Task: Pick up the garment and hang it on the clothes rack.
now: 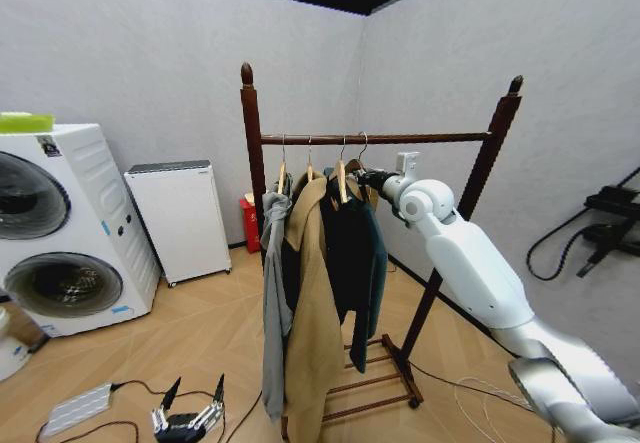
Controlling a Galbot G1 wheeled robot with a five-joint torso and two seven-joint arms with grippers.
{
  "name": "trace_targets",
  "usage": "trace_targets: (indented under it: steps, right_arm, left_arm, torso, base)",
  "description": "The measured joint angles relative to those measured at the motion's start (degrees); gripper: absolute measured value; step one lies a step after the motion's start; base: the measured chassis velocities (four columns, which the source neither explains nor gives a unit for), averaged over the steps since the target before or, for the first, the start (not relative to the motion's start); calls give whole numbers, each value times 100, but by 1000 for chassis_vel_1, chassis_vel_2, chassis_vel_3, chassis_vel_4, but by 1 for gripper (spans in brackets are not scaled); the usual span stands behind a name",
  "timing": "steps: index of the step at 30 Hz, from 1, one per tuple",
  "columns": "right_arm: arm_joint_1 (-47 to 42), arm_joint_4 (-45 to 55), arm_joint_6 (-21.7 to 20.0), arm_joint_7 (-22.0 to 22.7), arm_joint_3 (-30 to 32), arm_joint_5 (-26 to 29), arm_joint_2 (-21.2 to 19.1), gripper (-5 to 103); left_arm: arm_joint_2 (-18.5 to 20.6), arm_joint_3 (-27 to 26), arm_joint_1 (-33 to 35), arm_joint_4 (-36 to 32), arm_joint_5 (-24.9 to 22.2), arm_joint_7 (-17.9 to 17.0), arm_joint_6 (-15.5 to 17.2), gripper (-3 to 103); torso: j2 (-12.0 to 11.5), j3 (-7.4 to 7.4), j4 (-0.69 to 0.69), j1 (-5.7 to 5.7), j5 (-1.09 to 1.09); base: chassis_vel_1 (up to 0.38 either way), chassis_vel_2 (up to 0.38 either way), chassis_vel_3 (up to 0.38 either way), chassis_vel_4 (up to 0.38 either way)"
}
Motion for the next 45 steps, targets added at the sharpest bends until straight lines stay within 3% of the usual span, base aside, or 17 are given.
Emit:
trace_targets:
  steps: [10, 11, 13, 16, 17, 19, 21, 24, 28, 33, 35, 36, 38, 45]
  right_arm:
    - [-138, 43, 114, -153, 41, -110, -4, 10]
    - [-162, 84, 168, -158, 52, -98, -7, 15]
    - [-243, 318, 211, -125, 159, -8, -61, 26]
    - [-322, 503, 212, -103, 254, 45, -126, 30]
    - [-468, 739, 212, -81, 380, 87, -215, 41]
    - [-548, 843, 211, -73, 440, 102, -258, 41]
    - [-1253, 1556, 194, -35, 1034, 181, -566, 58]
    - [-1761, 1897, 195, -5, 1281, 193, -715, 64]
    - [-3035, 2759, 235, 273, 1930, 184, -844, 79]
    - [-4253, 3298, 253, 297, 2581, -248, -527, 95]
    - [-5097, 3461, 444, 176, 2905, -925, -237, 100]
    - [-5097, 3461, 444, 176, 2905, -925, -237, 100]
    - [-5659, 3548, 671, 103, 3109, -1474, -22, 100]
    - [-6322, 3736, 844, 15, 3380, -1886, 291, 100]
  left_arm:
    - [0, 0, 0, 0, 0, 0, 0, 100]
    - [1, -4, 1, 0, 0, -1, 0, 100]
    - [1, 0, 0, 0, 0, 0, 0, 100]
    - [0, 0, 0, 0, 0, 0, 0, 100]
    - [0, 0, 0, 0, 0, 0, 0, 100]
    - [0, 0, 0, 0, 0, 0, 0, 100]
    - [0, 0, 0, 0, 0, 0, 0, 100]
    - [0, 0, 0, 0, 0, 0, 0, 100]
    - [1, 0, 0, 0, 0, 0, 0, 100]
    - [1, 0, 0, 0, 0, 0, 0, 100]
    - [0, 0, 0, 0, 0, -1, 0, 100]
    - [0, 0, 0, 0, 0, -1, 0, 100]
    - [0, 0, 0, 0, 0, 1, 0, 100]
    - [0, 0, 0, 0, 0, 0, 0, 100]
  torso:
    - [0, 0, 1, 0, -1]
    - [-2, 3, 3, 2, 7]
    - [-2, 2, 3, 3, 0]
    - [-2, 2, 4, 3, 0]
    - [-2, 2, 2, 3, 1]
    - [-1, 1, 1, 3, 1]
    - [-1, 0, 1, 2, -1]
    - [-1, 0, -2, 1, 2]
    - [-1, 0, -1, 1, 2]
    - [0, 0, 2, 0, 1]
    - [0, 0, 0, 0, 2]
    - [0, 0, 0, 0, 2]
    - [0, 0, 0, 0, 2]
    - [0, 0, 0, 1, 0]
  base:
    - [0, 0, 0, 0]
    - [0, 0, 0, 0]
    - [0, 0, 0, 0]
    - [0, 0, 0, 0]
    - [0, 0, 0, 0]
    - [0, 0, 0, 0]
    - [0, 0, 0, 0]
    - [0, 0, 0, 0]
    - [0, 0, 0, 0]
    - [0, 0, 0, 0]
    - [0, 0, 0, 0]
    - [0, 0, 0, 0]
    - [0, 0, 0, 0]
    - [-20, -12, -17, -23]
